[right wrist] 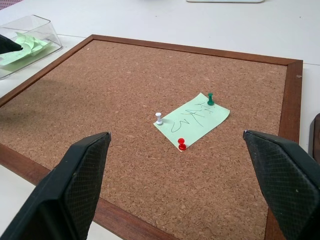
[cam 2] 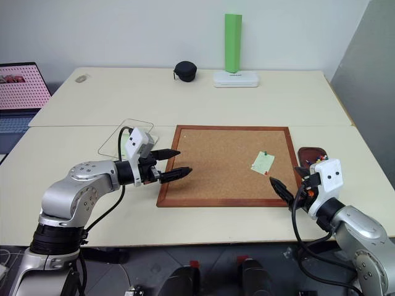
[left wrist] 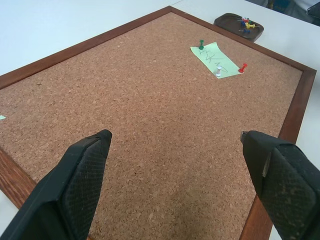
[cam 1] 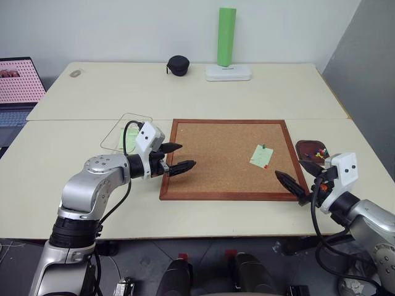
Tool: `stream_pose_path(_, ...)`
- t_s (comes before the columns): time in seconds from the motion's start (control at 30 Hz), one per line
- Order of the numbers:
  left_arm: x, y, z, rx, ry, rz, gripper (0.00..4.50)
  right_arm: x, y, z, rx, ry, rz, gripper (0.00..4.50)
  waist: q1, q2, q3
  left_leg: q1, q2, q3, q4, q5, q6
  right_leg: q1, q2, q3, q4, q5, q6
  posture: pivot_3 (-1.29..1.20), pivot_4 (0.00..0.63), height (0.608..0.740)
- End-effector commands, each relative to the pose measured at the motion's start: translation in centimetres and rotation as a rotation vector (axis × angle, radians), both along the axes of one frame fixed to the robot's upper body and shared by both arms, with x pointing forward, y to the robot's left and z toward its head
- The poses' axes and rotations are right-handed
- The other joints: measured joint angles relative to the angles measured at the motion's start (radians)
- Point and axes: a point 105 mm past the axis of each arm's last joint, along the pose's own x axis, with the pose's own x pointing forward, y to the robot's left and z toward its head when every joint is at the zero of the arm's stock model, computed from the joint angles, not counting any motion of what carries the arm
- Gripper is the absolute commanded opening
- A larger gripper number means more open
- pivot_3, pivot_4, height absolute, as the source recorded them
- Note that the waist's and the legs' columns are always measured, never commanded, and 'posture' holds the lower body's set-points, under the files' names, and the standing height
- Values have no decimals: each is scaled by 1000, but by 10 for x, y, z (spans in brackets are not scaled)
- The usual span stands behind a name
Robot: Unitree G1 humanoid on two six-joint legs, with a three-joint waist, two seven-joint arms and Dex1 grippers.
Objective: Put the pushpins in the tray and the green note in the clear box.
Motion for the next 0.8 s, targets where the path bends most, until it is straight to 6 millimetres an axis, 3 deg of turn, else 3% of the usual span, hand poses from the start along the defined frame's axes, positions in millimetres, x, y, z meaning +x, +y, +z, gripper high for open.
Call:
stream_pose_path(0.03, 0, -5, 10, -6, -43, -26, 4376, -2, 3, 10, -11, -49, 17, 4500, 0, 0, 0, 0, 0, 0, 0, 0, 0, 0, 0, 0, 0, 0, 0, 0, 150, 740)
stream_pose_path(0.17, -2, -7, 10, -8, -41, -45, 4376, 1, 1, 7, -21, -49, 1, 4500, 0, 0, 0, 0, 0, 0, 0, 0, 0, 0, 0, 0, 0, 0, 0, 0, 150, 740)
stream_pose_path(0.2, -2, -8, 11, -15, -43, -49, 4040, 2, 1, 7, -29, -52, -5, 4500, 0, 0, 0, 0, 0, 0, 0, 0, 0, 0, 0, 0, 0, 0, 0, 0, 150, 740)
stream_pose_path(0.37, -4, -20, 11, -47, -48, -85, 3248, 15, 4, 6, -39, -77, -31, 4500, 0, 0, 0, 0, 0, 0, 0, 0, 0, 0, 0, 0, 0, 0, 0, 0, 150, 740)
stream_pose_path(0.53, -10, -46, 2, -66, -57, -162, 2367, 25, 11, 5, -27, -96, -28, 4500, 1, 0, 0, 0, 0, 0, 0, 0, 0, 0, 0, 0, 0, 0, 0, 0, 150, 740)
stream_pose_path(0.8, -2, -67, -16, -65, -57, -231, 768, 53, 5, 1, -67, -120, -133, 4500, -1, 0, 0, 0, 0, 1, 1, 0, 0, 0, 0, 1, 1, 0, 0, 0, 150, 740)
